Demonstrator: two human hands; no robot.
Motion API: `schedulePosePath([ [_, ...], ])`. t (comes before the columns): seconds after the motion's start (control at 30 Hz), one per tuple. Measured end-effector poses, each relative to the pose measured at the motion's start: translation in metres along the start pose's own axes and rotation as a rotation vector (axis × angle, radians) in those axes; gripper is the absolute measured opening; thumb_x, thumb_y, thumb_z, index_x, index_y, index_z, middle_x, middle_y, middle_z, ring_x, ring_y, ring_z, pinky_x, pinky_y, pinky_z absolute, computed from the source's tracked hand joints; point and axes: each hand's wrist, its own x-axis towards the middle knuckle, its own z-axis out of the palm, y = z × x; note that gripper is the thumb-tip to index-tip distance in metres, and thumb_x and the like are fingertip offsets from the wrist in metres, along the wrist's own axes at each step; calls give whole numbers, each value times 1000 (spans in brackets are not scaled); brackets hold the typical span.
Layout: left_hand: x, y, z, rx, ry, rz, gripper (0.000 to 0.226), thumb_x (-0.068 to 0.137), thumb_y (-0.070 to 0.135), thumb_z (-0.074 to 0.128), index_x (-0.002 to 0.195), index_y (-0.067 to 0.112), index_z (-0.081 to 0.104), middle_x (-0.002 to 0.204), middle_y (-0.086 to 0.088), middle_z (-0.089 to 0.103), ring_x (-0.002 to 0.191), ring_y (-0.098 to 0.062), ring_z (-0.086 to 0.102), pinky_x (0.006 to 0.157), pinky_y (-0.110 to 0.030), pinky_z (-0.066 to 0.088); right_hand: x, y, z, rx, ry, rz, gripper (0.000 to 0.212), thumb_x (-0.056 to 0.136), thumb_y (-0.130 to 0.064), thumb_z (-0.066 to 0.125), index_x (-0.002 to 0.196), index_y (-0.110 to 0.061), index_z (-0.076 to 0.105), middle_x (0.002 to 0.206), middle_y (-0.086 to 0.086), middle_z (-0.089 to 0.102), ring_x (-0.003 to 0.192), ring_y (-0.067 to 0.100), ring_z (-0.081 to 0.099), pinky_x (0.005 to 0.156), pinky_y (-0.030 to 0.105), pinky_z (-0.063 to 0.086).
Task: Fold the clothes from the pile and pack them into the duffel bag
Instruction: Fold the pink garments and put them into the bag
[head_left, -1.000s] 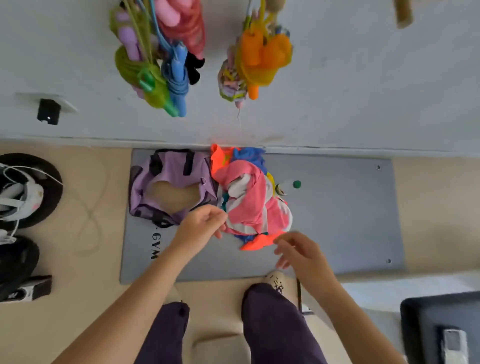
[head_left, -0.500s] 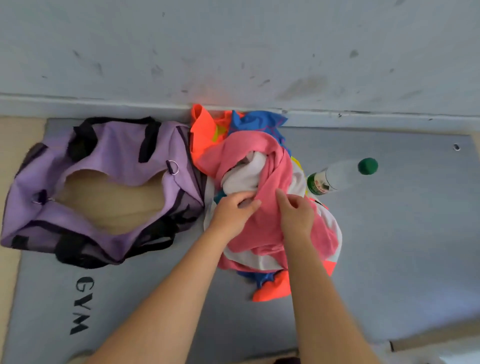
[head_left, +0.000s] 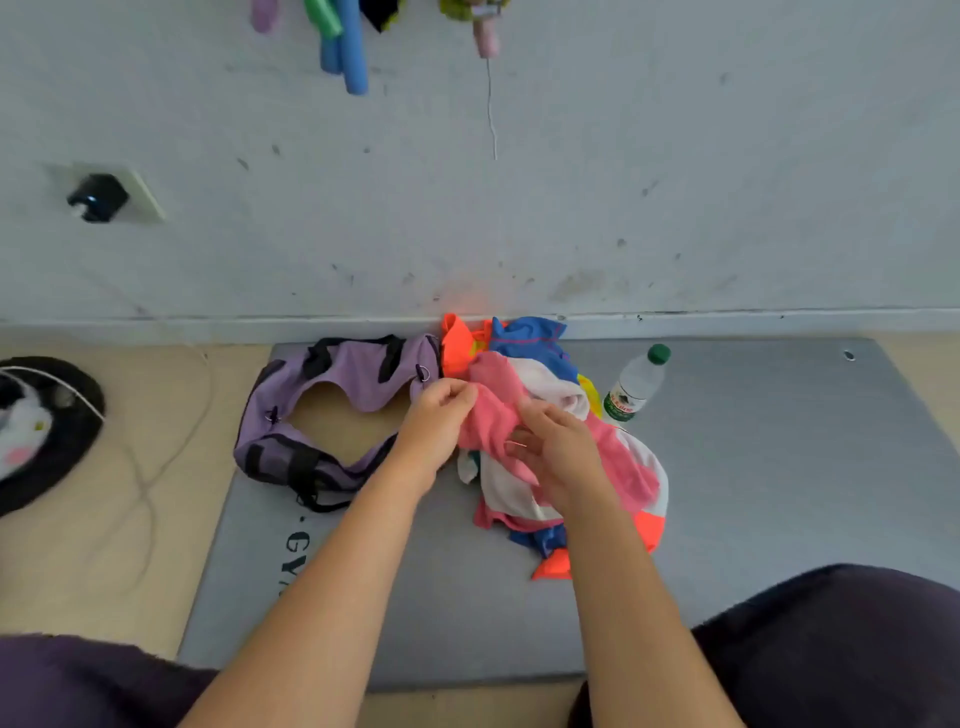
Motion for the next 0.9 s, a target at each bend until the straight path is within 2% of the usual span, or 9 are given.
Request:
schedulePosePath([
  [0.07, -35, 37, -12, -16, -93, 10, 25, 96, 42, 56, 87, 27, 74, 90, 11, 75, 89, -8, 67, 71, -18, 50, -41, -23, 13, 8, -196, 13, 11, 95, -13, 59, 93, -6, 67, 71, 8, 64, 60, 15, 62, 60, 25, 55],
  [0.13, -71, 66, -22, 13, -210, 43, 37, 88, 55, 61, 95, 22, 77, 104, 1, 75, 103, -14, 68, 88, -28, 54, -80, -43, 23, -48, -318, -17, 13, 96, -13, 57, 96, -8, 69, 79, 9, 68, 65, 16, 66, 66, 26, 57],
  [0.2, -104, 90, -31, -28, -286, 109, 38, 79, 47, 75, 99, 15, 77, 108, -8, 74, 108, -21, 67, 96, -35, 52, -116, -61, 28, -78, -395, -60, 17, 97, -9, 52, 100, -7, 69, 83, 9, 69, 67, 16, 67, 69, 27, 57],
  [0.4, -173, 153, -65, 77, -337, 301, 28, 74, 30, 83, 97, 15, 78, 87, -17, 68, 80, -16, 56, 84, -31, 50, -189, -107, 37, -79, -546, -84, 21, 96, -5, 47, 99, -2, 67, 77, 9, 67, 68, 16, 66, 68, 27, 58],
  [0.53, -188, 177, -87, 16, -367, 439, 10, 84, 7, 73, 88, 16, 76, 58, 10, 59, 54, -1, 49, 56, -13, 42, -199, -138, 45, -220, -422, -214, 19, 95, -21, 58, 89, -7, 67, 81, 8, 67, 71, 20, 68, 65, 29, 57],
  [0.6, -187, 188, -96, 0, -465, 514, 14, 86, 4, 70, 89, 17, 73, 62, 14, 61, 56, 2, 51, 57, -10, 42, -191, -148, 49, -289, -449, -306, 26, 97, -27, 56, 103, -4, 66, 99, 9, 71, 94, 23, 69, 77, 31, 56],
  [0.7, -179, 199, -101, 19, -612, 563, 20, 86, 10, 71, 101, 22, 73, 92, 4, 69, 85, -6, 63, 78, -16, 50, -179, -152, 57, -439, -835, -287, 45, 102, -36, 39, 131, -7, 57, 128, 9, 64, 123, 25, 57, 100, 34, 47],
  [0.8, -156, 202, -108, 156, -631, 541, 24, 85, 20, 72, 105, 31, 72, 87, 6, 62, 84, -8, 59, 79, -17, 49, -157, -152, 56, -577, -901, -137, 46, 98, -31, 47, 130, 1, 56, 128, 18, 61, 120, 31, 58, 106, 45, 45],
  [0.9, -129, 194, -114, 367, -543, 515, 31, 84, 20, 75, 112, 35, 71, 76, 13, 51, 73, -2, 52, 73, -11, 43, -132, -160, 51, -737, -841, -77, 25, 90, -20, 67, 110, -6, 70, 108, 11, 70, 101, 22, 66, 90, 35, 53],
])
